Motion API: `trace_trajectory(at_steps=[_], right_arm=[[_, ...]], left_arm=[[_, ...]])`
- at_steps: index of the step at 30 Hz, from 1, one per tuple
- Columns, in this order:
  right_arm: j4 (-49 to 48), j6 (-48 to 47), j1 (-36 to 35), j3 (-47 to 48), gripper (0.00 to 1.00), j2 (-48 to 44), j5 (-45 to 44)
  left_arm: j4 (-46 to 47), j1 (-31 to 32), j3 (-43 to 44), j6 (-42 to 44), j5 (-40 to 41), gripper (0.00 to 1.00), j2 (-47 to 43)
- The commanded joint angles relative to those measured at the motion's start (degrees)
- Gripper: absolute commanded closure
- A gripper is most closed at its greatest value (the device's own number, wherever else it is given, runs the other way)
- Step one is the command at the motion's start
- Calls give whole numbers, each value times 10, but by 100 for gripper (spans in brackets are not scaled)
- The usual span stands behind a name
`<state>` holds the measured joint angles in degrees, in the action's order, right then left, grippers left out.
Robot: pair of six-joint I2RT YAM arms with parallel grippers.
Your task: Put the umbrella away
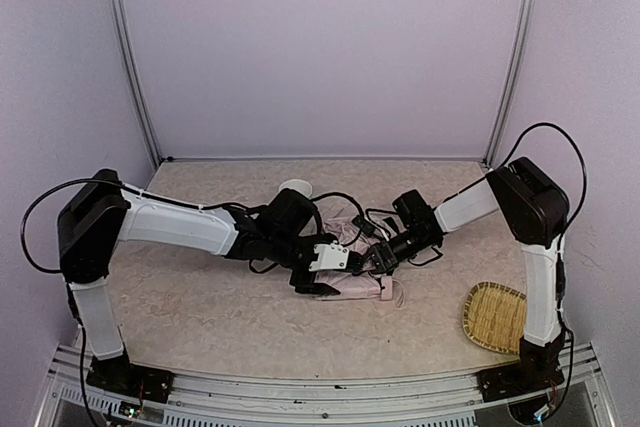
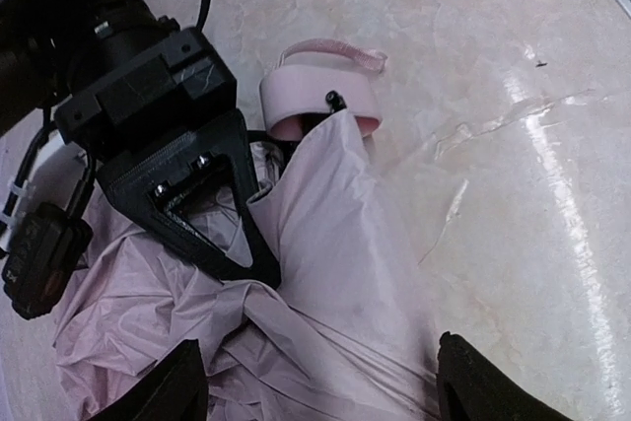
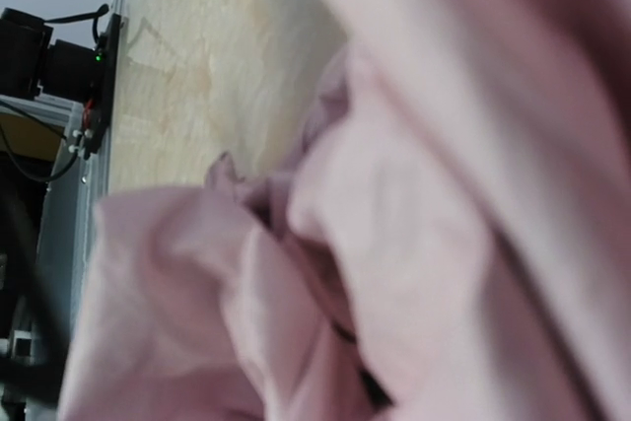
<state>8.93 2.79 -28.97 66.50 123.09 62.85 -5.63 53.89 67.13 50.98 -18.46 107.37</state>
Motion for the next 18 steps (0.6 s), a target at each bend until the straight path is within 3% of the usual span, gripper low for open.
trace_trajectory(at_steps=[1, 4, 10, 15, 18], right_arm=[[47, 15, -1, -28, 100, 64, -139], [34, 26, -1, -29, 100, 65, -128], [2, 54, 0, -40, 99, 42, -106], [-29, 84, 3, -61, 80, -33, -110], [-42, 100, 9, -77, 67, -86, -117]], left_arm=[[-38, -26, 28, -17, -33, 22, 61], [-37, -35, 27, -18, -49, 20, 88], [-135, -44, 73, -47, -80, 27, 146], [-203, -65, 120, -104, -119, 42, 190], [-223, -81, 123, -119, -157, 45, 204]])
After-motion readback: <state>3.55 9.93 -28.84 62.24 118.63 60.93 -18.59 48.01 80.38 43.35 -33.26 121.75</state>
